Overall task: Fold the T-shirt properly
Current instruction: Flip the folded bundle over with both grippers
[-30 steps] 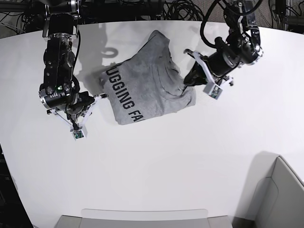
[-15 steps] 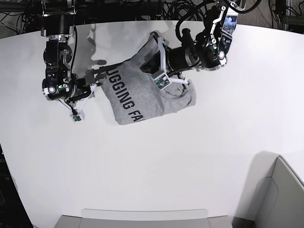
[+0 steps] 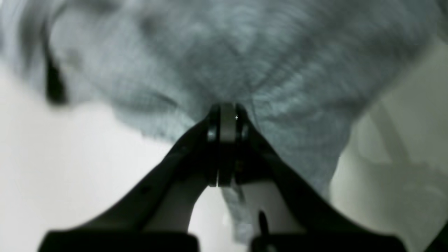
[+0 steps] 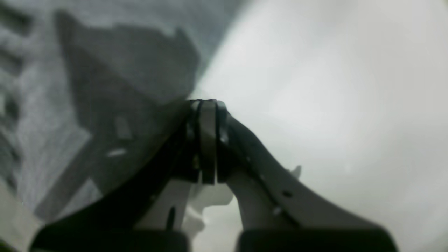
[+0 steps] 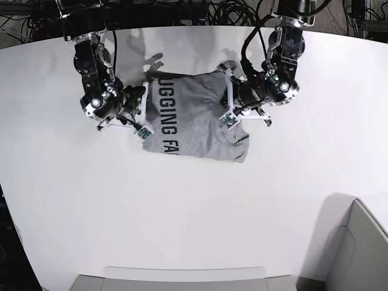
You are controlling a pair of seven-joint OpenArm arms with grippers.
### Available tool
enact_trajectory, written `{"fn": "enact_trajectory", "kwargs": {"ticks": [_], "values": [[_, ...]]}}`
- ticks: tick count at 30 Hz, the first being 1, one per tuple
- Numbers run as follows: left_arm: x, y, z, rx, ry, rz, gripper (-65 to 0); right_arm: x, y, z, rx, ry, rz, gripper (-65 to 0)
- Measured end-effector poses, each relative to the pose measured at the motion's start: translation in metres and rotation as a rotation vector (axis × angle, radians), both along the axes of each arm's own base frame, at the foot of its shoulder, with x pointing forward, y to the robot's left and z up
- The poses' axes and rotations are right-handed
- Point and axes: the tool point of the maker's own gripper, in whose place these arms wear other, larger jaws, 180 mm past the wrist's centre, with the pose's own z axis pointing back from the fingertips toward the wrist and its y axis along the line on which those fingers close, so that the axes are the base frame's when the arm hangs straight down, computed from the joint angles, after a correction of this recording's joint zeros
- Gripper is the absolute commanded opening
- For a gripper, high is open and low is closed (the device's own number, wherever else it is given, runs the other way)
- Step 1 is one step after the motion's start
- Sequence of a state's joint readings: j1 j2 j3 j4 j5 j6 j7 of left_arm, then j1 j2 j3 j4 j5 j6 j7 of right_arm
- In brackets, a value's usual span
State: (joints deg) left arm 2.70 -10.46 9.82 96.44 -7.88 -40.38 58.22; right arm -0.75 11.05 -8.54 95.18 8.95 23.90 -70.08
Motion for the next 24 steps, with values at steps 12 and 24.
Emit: {"fn": "enact_trajectory", "kwargs": {"ticks": [12,24], "values": [[0.087,0.012,0.058,-0.034,-0.172,0.112,-65.0,-0.041,0.096,0.026,0.156,-0.066,0.256,-65.0],[0.060,-0.005,0.077,-0.032,-0.234,0.062,-65.0,0.007,-0.014,0.083,0.077,-0.298,-0.111,-65.0]]}}
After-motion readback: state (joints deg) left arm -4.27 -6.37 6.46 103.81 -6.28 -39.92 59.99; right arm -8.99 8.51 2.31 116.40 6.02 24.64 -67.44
